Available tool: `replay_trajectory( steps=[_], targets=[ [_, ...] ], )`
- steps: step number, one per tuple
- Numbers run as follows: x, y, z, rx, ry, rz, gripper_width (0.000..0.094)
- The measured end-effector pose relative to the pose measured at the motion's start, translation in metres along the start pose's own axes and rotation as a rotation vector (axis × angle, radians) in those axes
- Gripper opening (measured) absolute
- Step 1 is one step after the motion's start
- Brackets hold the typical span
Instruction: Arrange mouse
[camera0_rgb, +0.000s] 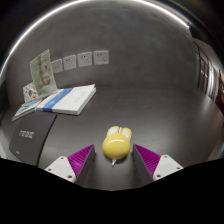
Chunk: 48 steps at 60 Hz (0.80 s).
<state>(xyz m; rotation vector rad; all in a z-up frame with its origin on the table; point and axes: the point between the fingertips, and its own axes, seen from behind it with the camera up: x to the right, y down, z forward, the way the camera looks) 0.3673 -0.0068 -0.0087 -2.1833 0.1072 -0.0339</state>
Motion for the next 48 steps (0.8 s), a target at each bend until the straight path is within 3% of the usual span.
replay_trajectory(
  steps=[10,14,15,20,21,22,23,29,33,38,43,48],
  targets=[
    [0.005,-0.015,0.021,-0.012,0.013,0.012,0.0794],
    [0.01,-0.018,0.028,-0.005,0.035,0.018,0.0679],
    [0.01,-0.018,0.026,-0.006,0.039,0.024,0.0581],
    [0.007,-0.021,0.026,-0.016,0.037,0.043,0.05],
    [0.007,-0.022,0.026,-0.015,0.036,0.053,0.0526],
    [0.008,-0.022,0.026,-0.017,0.037,0.067,0.0461],
    [0.007,-0.021,0.027,-0.016,0.04,0.084,0.0457],
    [0.015,-0.023,0.018,-0.012,0.101,0.08,0.0394],
    [-0.003,-0.047,-0.002,0.051,0.123,0.069,0.0388],
    [-0.059,-0.104,-0.048,0.194,0.112,0.055,0.0388],
    [-0.145,-0.157,-0.089,0.307,0.079,-0.001,0.0386],
    [-0.244,-0.172,-0.101,0.36,0.024,-0.054,0.0382]
  ],
)
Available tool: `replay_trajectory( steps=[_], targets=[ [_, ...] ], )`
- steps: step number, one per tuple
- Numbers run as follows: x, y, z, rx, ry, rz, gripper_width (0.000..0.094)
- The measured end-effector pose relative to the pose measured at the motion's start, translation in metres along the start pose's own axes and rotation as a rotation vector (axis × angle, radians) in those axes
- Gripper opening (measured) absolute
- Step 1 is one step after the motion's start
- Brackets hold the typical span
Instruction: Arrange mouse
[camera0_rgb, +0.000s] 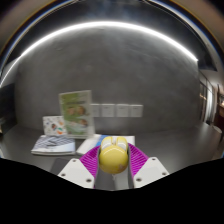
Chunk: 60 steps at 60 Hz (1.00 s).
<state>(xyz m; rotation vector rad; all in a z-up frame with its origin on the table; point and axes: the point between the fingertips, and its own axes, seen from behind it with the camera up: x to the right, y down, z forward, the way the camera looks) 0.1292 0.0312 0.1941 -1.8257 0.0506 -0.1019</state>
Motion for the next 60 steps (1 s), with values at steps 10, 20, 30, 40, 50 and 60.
replay_trajectory(
  steps=[10,20,30,40,50,60],
  targets=[
    [-0.141,0.095,0.021,-0.185,-0.12,-0.041,0.0382],
    [-0.157,0.18,0.035,-0.346,-0.082,-0.046,0.0385],
    [-0.157,0.191,0.041,-0.36,-0.087,-0.046,0.0583],
    [-0.156,0.188,0.021,-0.376,-0.13,0.018,0.0874],
    [-0.134,0.18,-0.033,-0.365,-0.17,0.079,0.0855],
    [-0.06,0.188,-0.078,-0.358,-0.13,0.119,0.0854]
  ],
)
